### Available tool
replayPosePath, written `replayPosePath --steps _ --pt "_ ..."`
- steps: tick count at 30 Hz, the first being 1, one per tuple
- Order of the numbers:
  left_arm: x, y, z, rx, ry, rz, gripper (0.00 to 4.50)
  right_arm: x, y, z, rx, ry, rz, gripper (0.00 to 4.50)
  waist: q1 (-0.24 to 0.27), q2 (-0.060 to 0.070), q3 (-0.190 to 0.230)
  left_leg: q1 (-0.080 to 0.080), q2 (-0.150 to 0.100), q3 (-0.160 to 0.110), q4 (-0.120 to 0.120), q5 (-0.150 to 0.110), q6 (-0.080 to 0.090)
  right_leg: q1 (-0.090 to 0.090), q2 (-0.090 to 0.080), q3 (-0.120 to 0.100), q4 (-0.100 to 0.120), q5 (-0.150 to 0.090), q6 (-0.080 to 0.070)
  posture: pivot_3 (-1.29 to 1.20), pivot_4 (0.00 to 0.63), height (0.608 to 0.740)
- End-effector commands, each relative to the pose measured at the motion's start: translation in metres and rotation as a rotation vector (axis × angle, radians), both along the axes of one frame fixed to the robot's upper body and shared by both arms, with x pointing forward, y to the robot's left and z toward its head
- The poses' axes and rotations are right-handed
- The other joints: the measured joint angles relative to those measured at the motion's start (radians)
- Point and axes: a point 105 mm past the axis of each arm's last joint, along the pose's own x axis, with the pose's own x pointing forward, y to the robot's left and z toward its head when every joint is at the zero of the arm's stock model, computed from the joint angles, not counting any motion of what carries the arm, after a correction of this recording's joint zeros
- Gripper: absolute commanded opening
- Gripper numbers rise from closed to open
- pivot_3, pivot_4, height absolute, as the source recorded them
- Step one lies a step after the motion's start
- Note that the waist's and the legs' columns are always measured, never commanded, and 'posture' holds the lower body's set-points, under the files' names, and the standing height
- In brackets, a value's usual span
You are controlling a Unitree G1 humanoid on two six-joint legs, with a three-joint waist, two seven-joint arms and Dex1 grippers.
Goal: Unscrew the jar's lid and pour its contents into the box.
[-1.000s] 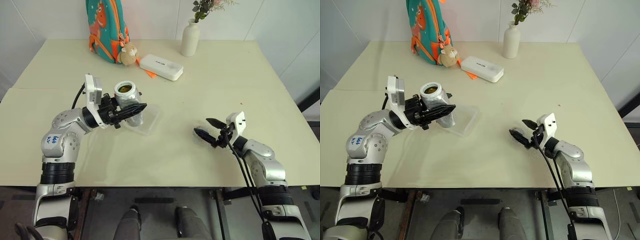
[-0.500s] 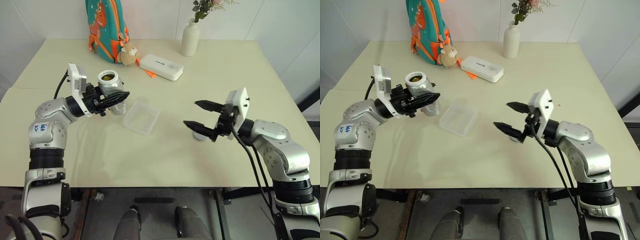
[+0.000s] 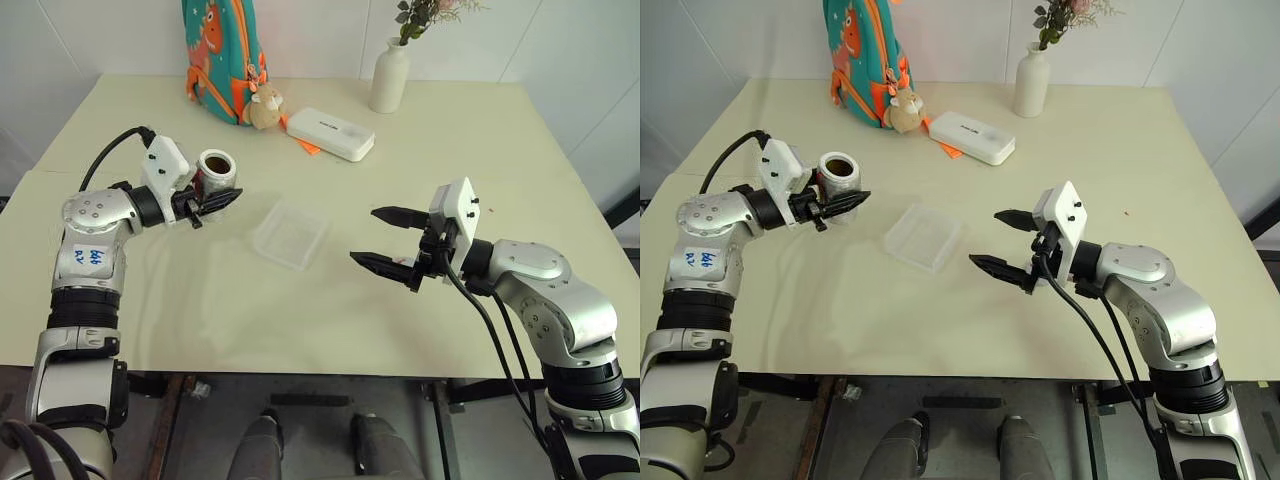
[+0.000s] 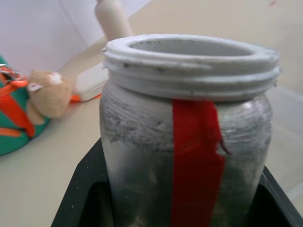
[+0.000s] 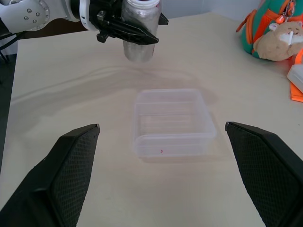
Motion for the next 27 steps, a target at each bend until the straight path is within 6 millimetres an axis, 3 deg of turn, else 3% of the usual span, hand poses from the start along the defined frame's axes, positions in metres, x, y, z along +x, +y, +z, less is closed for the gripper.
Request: replayPosePath --steps 1,5,8,11,13,17,21,27 --pt "0.012 -0.008 0.011 0.184 -0.142 0.093 1.97 0.001 -0.001 0.004 0.017 -0.036 -0.012 4.47 0.001 0.000 0.000 0.000 0.000 0.000 0.000 0.000 0.000 0.000 0.000 0.000 0.000 0.000 0.000 0.00 0.150 0.740" --pt "0.017 -0.020 0.021 0.517 -0.454 0.155 1.97 0.003 0.000 0.001 0.034 -0.029 -0.019 4.47 0.001 0.000 0.000 0.000 0.000 0.000 0.000 0.000 0.000 0.000 0.000 0.000 0.001 0.000 0.000 0.00 0.150 0.740" --pt "0.019 -0.026 0.029 0.613 -0.610 0.175 1.97 0.003 0.002 0.000 0.046 -0.026 -0.023 4.47 -0.001 0.000 0.000 0.000 0.000 0.000 0.000 0.000 0.000 -0.001 0.000 0.000 0.000 0.000 0.000 0.00 0.150 0.740" --pt "0.010 -0.046 0.041 0.982 -1.029 0.122 1.97 0.004 0.004 -0.001 0.065 -0.023 -0.027 4.47 -0.001 -0.001 0.000 -0.001 0.000 0.000 -0.001 0.000 0.000 -0.002 0.000 0.000 0.001 0.000 0.000 0.00 0.150 0.740" --pt "0.007 -0.052 0.043 1.140 -1.238 0.086 1.97 0.004 0.006 -0.001 0.074 -0.022 -0.029 4.47 0.000 -0.001 0.001 -0.001 0.000 0.001 -0.001 0.000 0.000 -0.003 0.000 0.002 0.002 0.000 0.001 0.00 0.150 0.740" --pt "0.014 -0.055 0.047 1.242 -1.427 0.076 1.97 0.005 0.008 0.001 0.101 -0.022 -0.030 4.47 0.002 -0.001 0.001 -0.001 -0.001 0.002 0.000 0.000 0.000 -0.003 0.000 0.002 0.003 0.000 0.002 0.00 0.150 0.740" --pt "0.014 -0.074 0.047 1.247 -1.595 -0.008 1.97 0.006 0.012 0.004 0.132 -0.023 -0.026 4.47 0.002 -0.001 0.000 -0.002 -0.001 0.002 0.000 0.000 0.000 -0.004 0.000 0.002 0.004 0.000 0.002 0.00 0.150 0.740" --pt "0.019 -0.082 0.042 1.245 -1.593 -0.032 1.97 0.006 0.017 0.004 0.159 -0.022 -0.017 4.47 -0.004 -0.001 0.000 -0.014 -0.001 0.002 0.002 0.001 -0.001 -0.016 0.000 0.002 0.008 -0.001 0.002 0.00 0.150 0.740"
